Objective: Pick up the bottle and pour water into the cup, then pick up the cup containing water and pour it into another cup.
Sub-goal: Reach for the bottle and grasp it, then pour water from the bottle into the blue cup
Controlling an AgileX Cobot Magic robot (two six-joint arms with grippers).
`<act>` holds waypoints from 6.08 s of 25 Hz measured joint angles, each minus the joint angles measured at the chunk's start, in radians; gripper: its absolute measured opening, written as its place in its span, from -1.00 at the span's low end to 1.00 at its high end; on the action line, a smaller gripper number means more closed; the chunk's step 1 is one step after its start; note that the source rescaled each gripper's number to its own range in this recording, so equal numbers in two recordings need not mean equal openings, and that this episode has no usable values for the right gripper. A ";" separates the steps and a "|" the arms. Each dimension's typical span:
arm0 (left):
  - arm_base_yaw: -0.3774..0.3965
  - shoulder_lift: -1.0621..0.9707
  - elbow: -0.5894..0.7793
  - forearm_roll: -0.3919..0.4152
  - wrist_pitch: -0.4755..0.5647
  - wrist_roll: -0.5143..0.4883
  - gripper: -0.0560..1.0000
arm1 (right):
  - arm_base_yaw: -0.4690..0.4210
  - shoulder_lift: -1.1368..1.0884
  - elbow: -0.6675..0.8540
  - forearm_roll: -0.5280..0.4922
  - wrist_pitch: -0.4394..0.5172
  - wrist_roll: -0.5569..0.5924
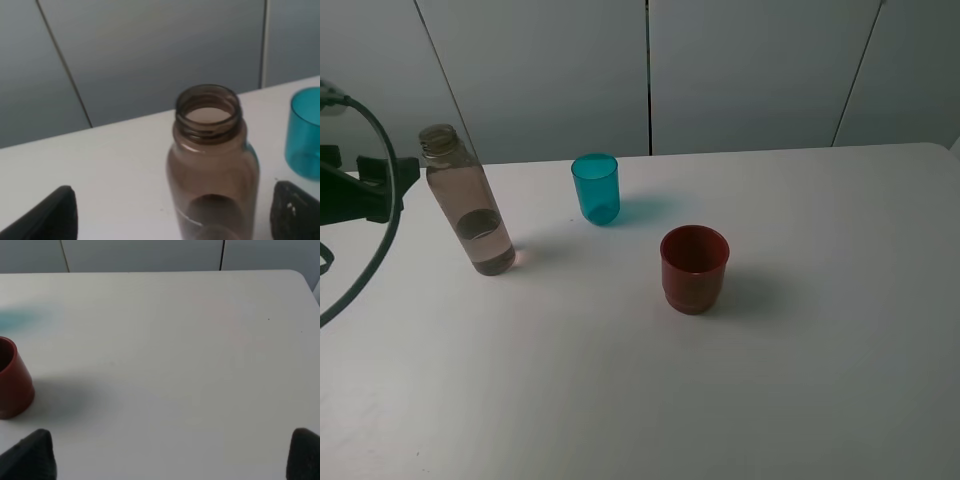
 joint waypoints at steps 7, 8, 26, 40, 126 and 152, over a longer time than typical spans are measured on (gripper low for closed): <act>0.000 0.087 0.087 0.106 -0.279 -0.161 0.89 | 0.000 0.000 0.000 0.000 0.000 0.000; 0.000 0.108 0.087 0.126 -0.303 -0.172 0.89 | 0.000 0.000 0.000 0.000 0.000 0.000; -0.002 0.424 0.114 0.234 -0.663 -0.236 0.89 | 0.000 0.000 0.000 0.000 0.000 0.000; -0.002 0.652 0.053 0.294 -0.758 -0.315 0.89 | 0.000 0.000 0.000 0.000 0.000 0.016; 0.049 0.670 -0.698 0.735 0.475 -0.114 -0.89 | 0.000 0.000 0.000 0.000 0.000 0.021; 0.023 0.856 -0.882 0.958 0.655 -0.114 -0.89 | 0.000 0.000 0.000 0.000 0.000 0.021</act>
